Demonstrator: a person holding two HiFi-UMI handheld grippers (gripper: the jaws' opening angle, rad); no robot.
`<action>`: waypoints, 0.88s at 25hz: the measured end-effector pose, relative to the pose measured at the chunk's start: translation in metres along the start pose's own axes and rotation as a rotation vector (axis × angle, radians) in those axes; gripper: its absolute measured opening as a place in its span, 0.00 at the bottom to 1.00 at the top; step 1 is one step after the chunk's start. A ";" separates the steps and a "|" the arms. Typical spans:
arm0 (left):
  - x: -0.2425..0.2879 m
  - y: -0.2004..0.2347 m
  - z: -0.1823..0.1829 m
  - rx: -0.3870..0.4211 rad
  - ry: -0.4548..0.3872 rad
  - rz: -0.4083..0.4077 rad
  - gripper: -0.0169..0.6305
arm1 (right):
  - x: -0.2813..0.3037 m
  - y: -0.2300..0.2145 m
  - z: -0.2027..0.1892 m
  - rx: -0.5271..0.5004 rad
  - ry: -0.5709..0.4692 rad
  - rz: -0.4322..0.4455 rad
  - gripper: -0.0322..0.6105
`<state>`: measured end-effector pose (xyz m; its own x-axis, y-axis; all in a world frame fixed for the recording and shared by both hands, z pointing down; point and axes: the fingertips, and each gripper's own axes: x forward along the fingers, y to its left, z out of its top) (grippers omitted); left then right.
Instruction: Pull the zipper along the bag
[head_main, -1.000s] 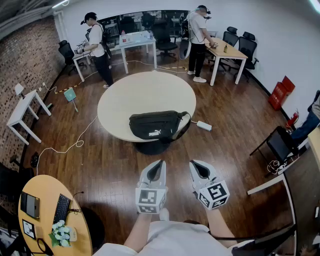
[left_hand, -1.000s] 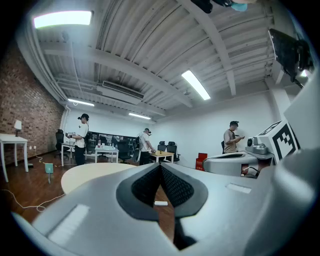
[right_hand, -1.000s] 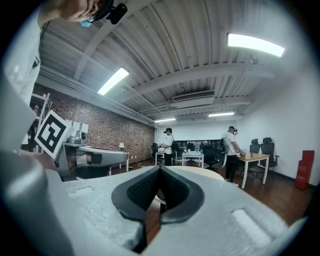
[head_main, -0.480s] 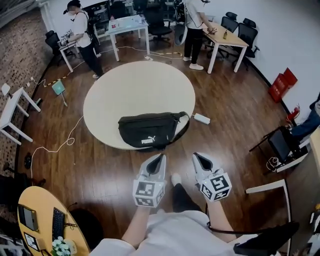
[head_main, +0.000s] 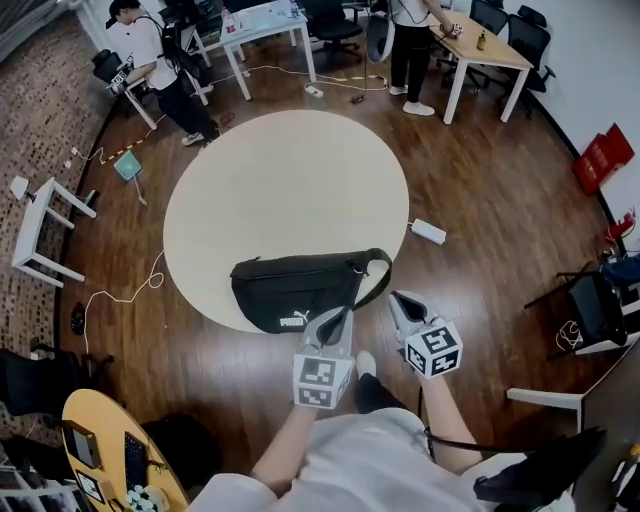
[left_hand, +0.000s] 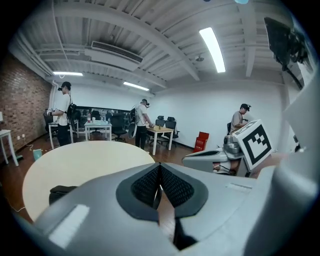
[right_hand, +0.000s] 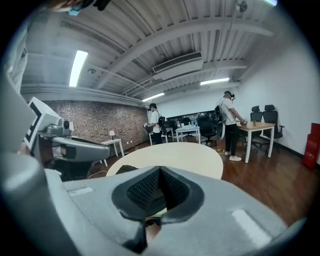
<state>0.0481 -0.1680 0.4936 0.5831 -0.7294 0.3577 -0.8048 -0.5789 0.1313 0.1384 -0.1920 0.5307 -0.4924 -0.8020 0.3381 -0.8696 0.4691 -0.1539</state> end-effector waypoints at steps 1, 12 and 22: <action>0.013 0.002 -0.005 -0.001 0.022 0.011 0.05 | 0.014 -0.012 -0.007 0.000 0.026 0.013 0.04; 0.130 0.027 -0.083 -0.109 0.244 0.097 0.05 | 0.161 -0.083 -0.082 -0.151 0.319 0.182 0.04; 0.197 0.052 -0.149 -0.143 0.419 0.151 0.05 | 0.229 -0.117 -0.152 -0.285 0.529 0.251 0.03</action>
<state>0.1052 -0.2877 0.7084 0.3871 -0.5745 0.7212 -0.9015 -0.4001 0.1651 0.1328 -0.3743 0.7677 -0.5326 -0.3986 0.7467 -0.6508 0.7568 -0.0603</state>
